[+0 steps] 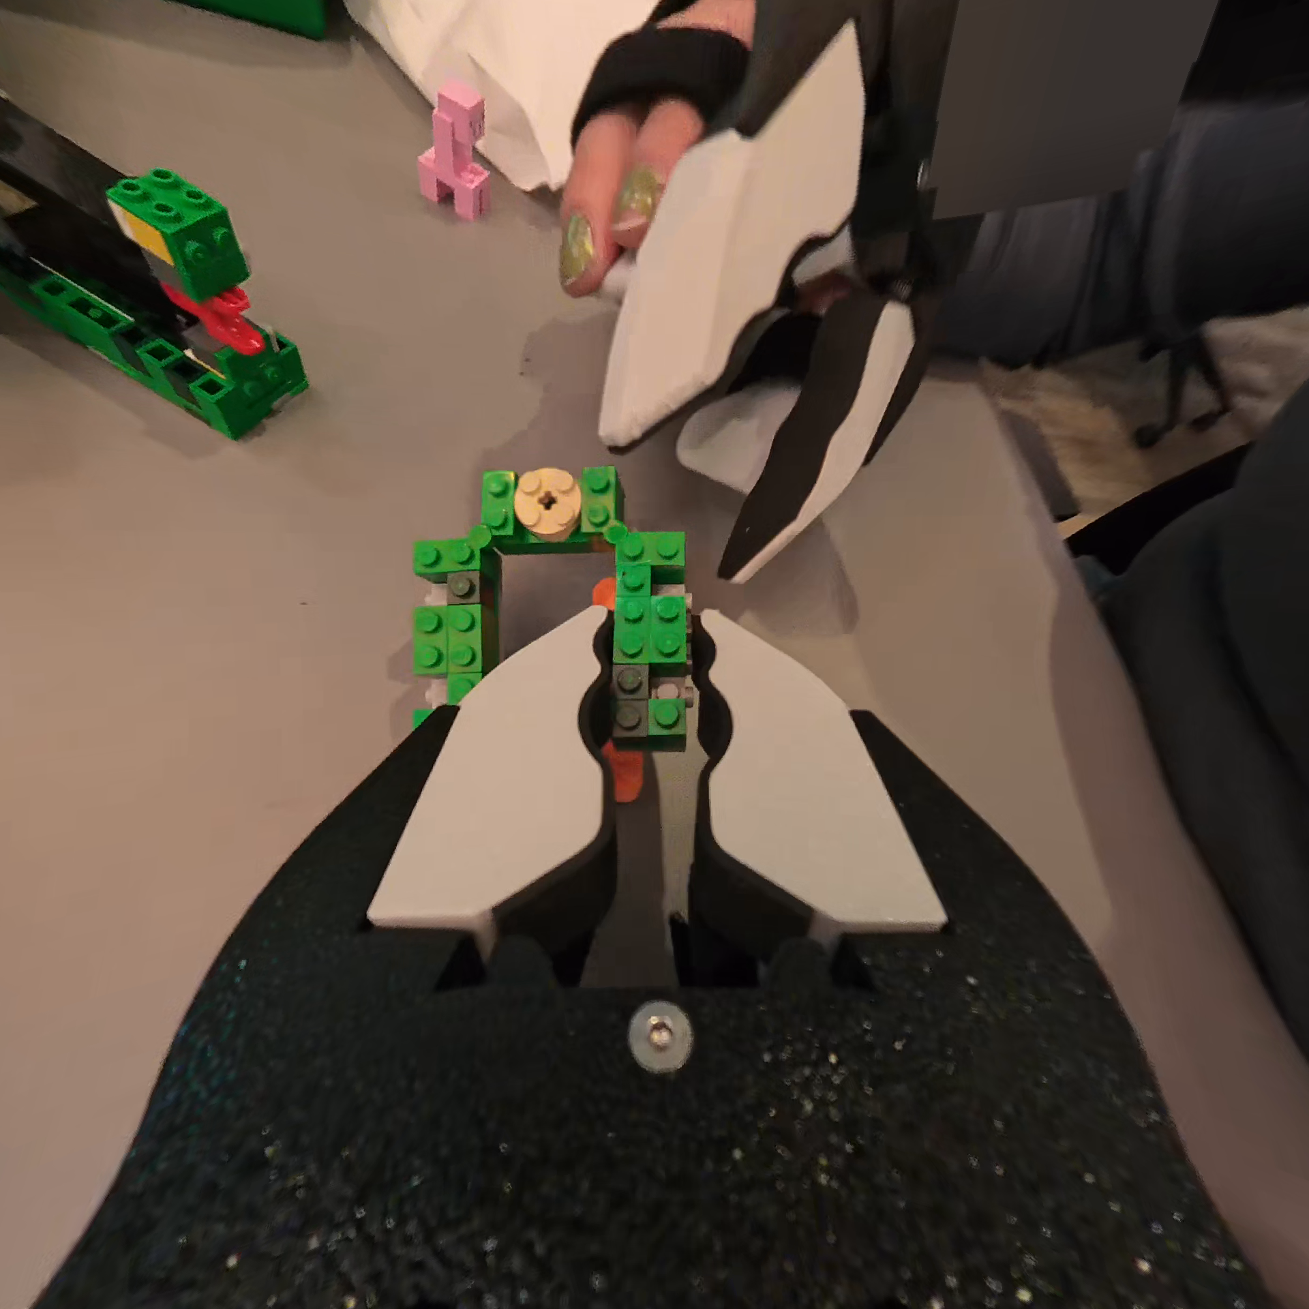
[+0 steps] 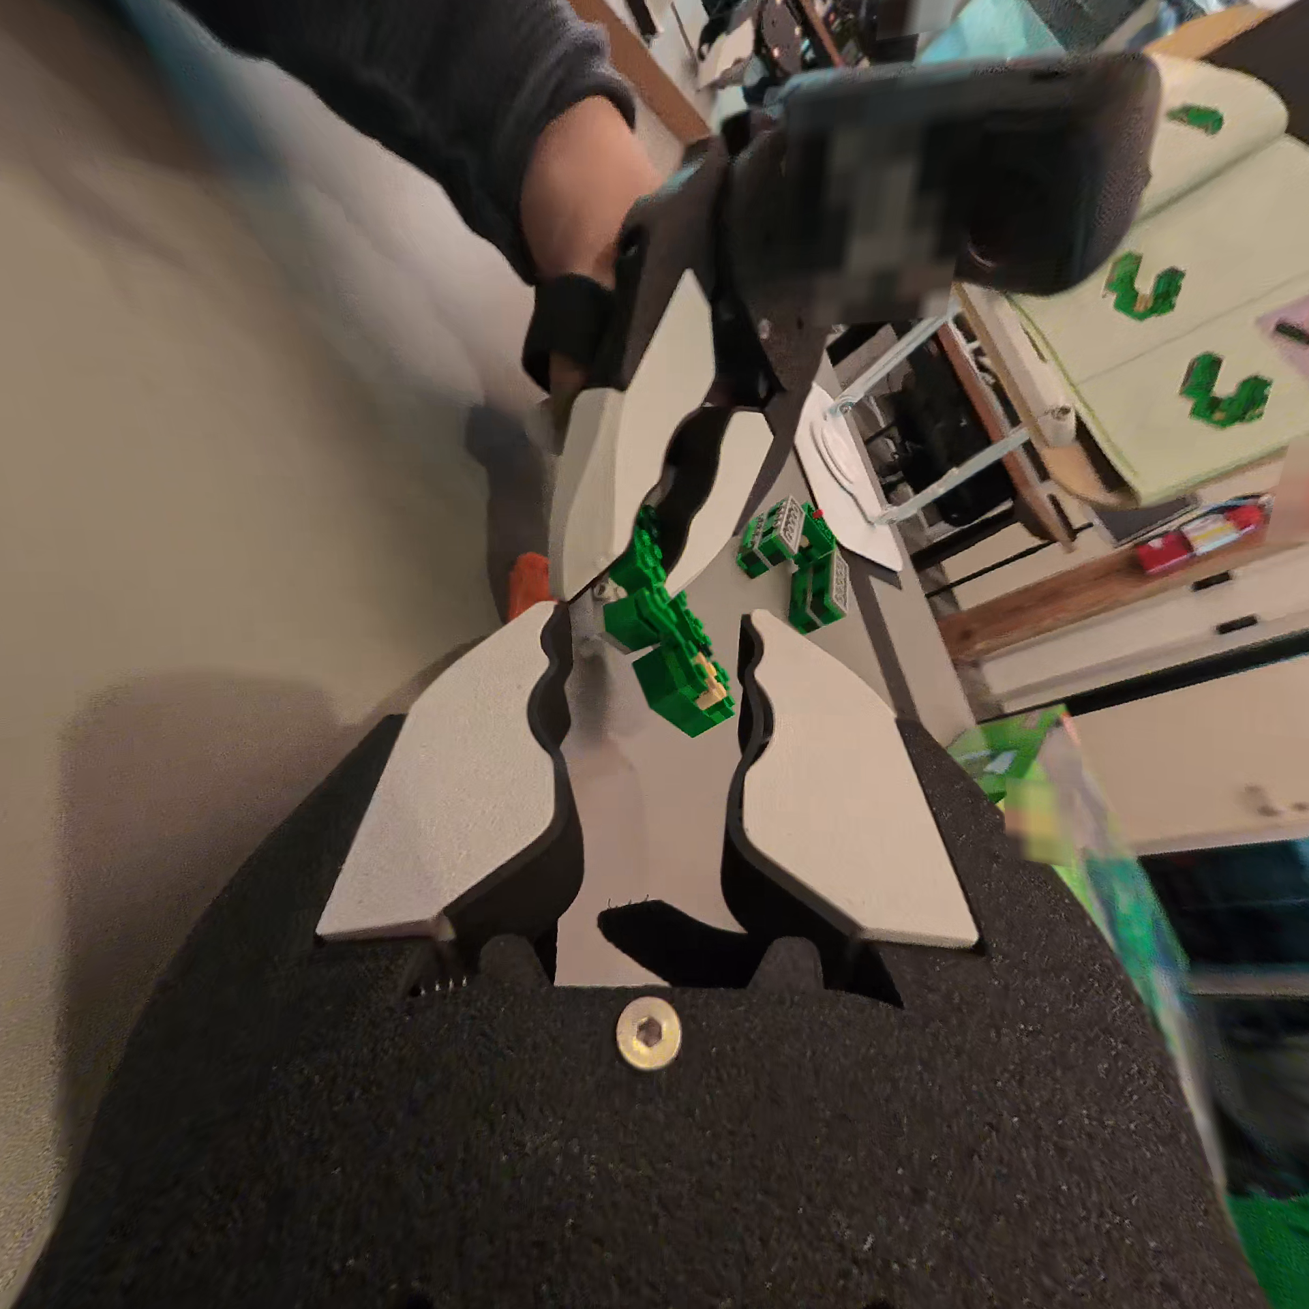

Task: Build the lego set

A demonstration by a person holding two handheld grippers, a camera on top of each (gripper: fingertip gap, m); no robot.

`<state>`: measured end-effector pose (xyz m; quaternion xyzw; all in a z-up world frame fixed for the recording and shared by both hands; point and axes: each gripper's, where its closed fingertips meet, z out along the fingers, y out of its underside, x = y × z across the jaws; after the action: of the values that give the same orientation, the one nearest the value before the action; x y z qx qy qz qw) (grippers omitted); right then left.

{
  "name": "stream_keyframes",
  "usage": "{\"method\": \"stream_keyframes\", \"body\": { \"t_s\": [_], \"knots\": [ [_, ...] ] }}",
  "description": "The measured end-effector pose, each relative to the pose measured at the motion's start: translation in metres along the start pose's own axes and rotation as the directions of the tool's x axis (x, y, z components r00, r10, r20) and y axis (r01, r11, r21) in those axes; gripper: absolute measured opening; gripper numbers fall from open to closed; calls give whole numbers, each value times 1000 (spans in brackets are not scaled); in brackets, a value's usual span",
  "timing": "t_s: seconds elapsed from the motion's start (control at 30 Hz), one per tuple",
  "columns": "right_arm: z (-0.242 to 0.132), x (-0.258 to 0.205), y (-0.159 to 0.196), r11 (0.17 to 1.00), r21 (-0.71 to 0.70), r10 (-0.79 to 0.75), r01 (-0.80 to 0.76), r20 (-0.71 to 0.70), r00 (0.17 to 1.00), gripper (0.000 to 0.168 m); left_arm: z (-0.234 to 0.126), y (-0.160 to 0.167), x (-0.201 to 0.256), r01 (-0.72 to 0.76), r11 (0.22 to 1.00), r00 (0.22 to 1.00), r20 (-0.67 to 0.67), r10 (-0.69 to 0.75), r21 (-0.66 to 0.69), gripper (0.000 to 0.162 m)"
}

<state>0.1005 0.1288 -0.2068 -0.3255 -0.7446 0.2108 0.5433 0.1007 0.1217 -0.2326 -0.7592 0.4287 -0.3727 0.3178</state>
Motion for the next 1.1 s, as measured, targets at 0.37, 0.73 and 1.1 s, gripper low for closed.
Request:
{"method": "stream_keyframes", "body": {
  "t_s": [0.37,0.73,1.1],
  "knots": [
    [6,-6,-10,975,-26,-220,219,-62,974,20,-6,-9,25,117,991,969,-225,-101,61,19],
    [6,-4,-20,977,-1,-213,214,-108,971,18,-15,-13,32,138,986,948,-300,-105,93,19],
    [8,-16,-16,812,-129,-582,569,-110,806,17,-6,4,33,100,995,959,-263,-101,-18,19]
  ]
}}
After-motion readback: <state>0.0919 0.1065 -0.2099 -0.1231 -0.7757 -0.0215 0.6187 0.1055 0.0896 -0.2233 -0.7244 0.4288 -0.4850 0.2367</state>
